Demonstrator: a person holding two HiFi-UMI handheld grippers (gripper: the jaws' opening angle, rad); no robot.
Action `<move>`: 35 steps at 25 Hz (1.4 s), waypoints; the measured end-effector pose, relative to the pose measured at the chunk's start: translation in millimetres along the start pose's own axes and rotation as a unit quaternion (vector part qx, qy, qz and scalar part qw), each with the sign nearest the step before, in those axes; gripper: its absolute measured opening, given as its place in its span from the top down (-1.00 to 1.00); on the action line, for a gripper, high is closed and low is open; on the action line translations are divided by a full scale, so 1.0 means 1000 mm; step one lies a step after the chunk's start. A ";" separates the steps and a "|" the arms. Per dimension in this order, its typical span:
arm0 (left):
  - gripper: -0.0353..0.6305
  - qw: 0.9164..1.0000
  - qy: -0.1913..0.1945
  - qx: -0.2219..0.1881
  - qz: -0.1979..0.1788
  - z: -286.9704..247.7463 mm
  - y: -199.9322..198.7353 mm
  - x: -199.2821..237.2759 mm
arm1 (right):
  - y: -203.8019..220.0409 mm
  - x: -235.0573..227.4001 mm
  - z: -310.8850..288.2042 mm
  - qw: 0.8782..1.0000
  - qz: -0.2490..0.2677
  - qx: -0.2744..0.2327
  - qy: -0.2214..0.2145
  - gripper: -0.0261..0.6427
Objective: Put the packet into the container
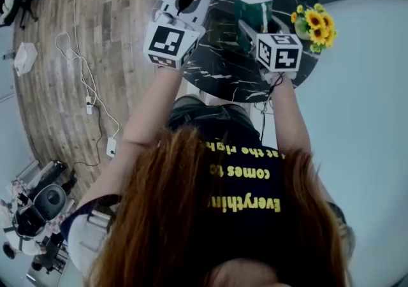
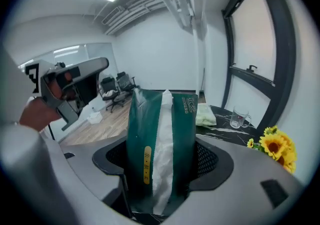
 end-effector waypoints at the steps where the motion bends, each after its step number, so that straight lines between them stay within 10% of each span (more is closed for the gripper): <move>1: 0.89 1.000 -0.001 0.002 -0.004 0.002 0.001 0.000 | 0.004 0.002 -0.006 1.000 0.018 0.014 -0.009 -0.11; 7: 0.89 1.000 -0.001 0.013 -0.025 0.009 0.003 -0.002 | 0.032 0.015 -0.033 0.981 0.140 0.119 -0.062 -0.11; 13: 0.89 0.999 0.002 0.023 -0.049 0.014 0.004 -0.004 | 0.064 0.034 -0.044 0.916 0.343 0.177 -0.109 -0.11; 18: 0.89 0.999 -0.002 0.014 -0.040 0.021 0.003 -0.001 | 0.071 0.046 -0.041 0.884 0.413 0.175 -0.134 -0.11; 35: 0.89 0.999 -0.030 0.018 -0.041 0.042 0.001 0.002 | 0.117 0.059 -0.077 0.871 0.420 0.201 -0.155 -0.11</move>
Point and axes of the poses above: the fingertips, and each gripper's own axes: z backward along the fingers, x to its left, y out of its underside, the point moved 2 cm from there along z, backward along the fingers, and after that the axes turned 10 degrees about y, right-handed, at the moved point
